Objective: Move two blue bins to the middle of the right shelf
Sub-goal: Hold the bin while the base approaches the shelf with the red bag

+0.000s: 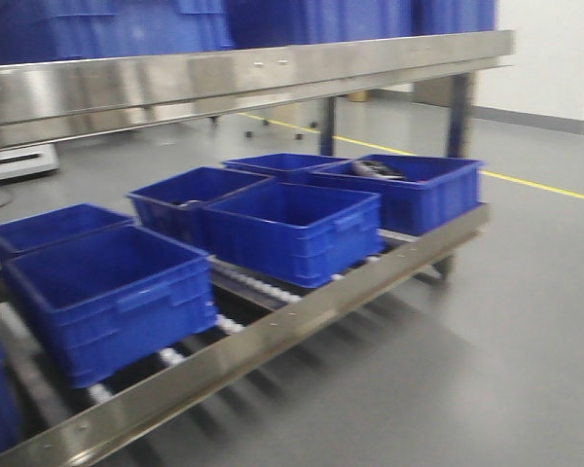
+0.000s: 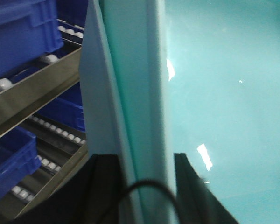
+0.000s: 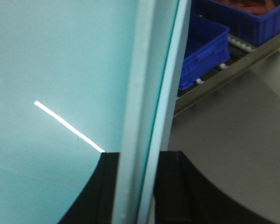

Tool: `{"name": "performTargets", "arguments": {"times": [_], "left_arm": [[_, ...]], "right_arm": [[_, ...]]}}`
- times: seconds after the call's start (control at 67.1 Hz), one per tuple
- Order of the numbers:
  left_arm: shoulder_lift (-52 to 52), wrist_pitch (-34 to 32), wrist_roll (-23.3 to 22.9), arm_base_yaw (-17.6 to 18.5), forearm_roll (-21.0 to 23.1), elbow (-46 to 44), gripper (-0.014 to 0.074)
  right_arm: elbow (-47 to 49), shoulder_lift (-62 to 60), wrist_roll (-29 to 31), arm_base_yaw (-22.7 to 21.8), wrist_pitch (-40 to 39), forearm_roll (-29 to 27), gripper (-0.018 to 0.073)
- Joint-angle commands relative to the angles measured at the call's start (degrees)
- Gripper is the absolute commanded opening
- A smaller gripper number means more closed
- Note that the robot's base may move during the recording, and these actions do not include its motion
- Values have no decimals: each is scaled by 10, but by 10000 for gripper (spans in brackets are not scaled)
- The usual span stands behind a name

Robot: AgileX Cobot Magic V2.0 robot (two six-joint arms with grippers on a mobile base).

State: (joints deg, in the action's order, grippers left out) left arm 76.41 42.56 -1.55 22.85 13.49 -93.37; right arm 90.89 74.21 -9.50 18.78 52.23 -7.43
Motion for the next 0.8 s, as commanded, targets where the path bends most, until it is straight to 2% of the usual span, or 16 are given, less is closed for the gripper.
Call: {"name": "performTargets", "arguments": {"times": [0.0, 0.789], "left_arm": [[-12, -77, -15, -3, 15, -10, -111], [-12, -77, -15, -3, 15, -10, -111]], "right_arm": [[10, -11, 26, -4, -39, 11, -154], [10, -11, 26, -4, -39, 11, -154]]}}
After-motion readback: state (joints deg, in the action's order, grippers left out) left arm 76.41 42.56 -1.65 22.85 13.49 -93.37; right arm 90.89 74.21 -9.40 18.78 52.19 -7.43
